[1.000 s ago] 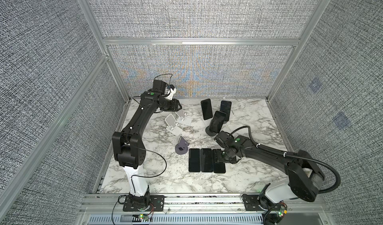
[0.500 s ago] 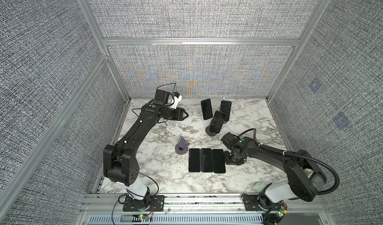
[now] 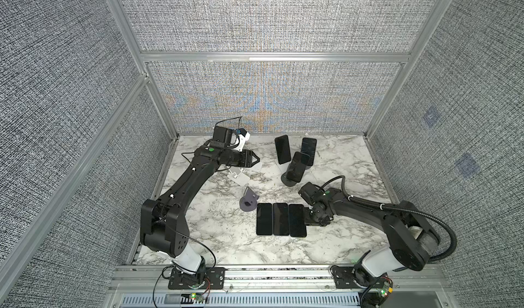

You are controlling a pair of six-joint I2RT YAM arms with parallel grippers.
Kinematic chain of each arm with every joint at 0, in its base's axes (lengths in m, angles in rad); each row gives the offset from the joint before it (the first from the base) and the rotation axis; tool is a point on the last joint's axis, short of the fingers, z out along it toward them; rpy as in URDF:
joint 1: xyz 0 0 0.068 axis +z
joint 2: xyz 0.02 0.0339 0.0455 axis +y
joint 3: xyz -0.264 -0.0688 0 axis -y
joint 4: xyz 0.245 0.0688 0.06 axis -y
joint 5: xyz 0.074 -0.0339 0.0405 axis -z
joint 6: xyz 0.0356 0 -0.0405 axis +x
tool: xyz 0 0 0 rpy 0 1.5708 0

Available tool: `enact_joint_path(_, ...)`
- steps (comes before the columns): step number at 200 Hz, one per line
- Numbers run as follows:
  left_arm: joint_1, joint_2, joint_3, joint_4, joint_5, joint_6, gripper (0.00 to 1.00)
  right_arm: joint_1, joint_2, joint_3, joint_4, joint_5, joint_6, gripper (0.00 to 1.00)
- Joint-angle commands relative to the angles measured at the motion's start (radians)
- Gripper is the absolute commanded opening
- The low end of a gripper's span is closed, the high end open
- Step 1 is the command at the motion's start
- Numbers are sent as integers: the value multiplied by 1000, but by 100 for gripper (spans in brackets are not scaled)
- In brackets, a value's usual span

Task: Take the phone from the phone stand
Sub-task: 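Open and raise the right gripper toward a black phone on a dark stand, then close the right gripper on the black phone on the dark round stand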

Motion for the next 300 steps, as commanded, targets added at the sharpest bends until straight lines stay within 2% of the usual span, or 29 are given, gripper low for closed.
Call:
enact_joint_path(1, 0, -25, 18, -22, -7, 13, 58, -2, -38, 22, -50, 41, 26, 46)
enact_joint_path(18, -1, -50, 41, -82, -40, 47, 63, -3, -87, 50, -88, 70, 35, 50)
enact_joint_path(37, 3, -85, 84, -202, -110, 145, 70, -3, -143, 84, -80, 73, 24, 54)
enact_joint_path(60, 22, -113, 145, -346, -299, 202, 79, -1, -176, 162, -79, 110, 14, 60)
enact_joint_path(68, 37, -137, 118, -333, -338, 201, 81, 1, -180, 206, -80, 134, 14, 64)
enact_joint_path(91, 80, -221, -31, -181, -400, 214, 95, 5, -151, 318, -72, 195, -3, 78)
enact_joint_path(114, 151, -226, -73, -137, -429, 199, 96, 12, -55, 481, -152, 300, 26, 99)
enact_joint_path(145, 180, -224, -133, -88, -430, 174, 96, 12, 62, 646, -267, 427, 202, 99)
enact_joint_path(174, 182, -229, -142, -106, -487, 199, 97, 12, 106, 650, -175, 464, 254, 99)
enact_joint_path(223, 187, -239, -144, -108, -473, 201, 97, 26, 166, 660, -30, 508, 263, 99)
enact_joint_path(300, 263, -253, -150, -98, -410, 197, 97, -8, 277, 731, -21, 511, 232, 99)
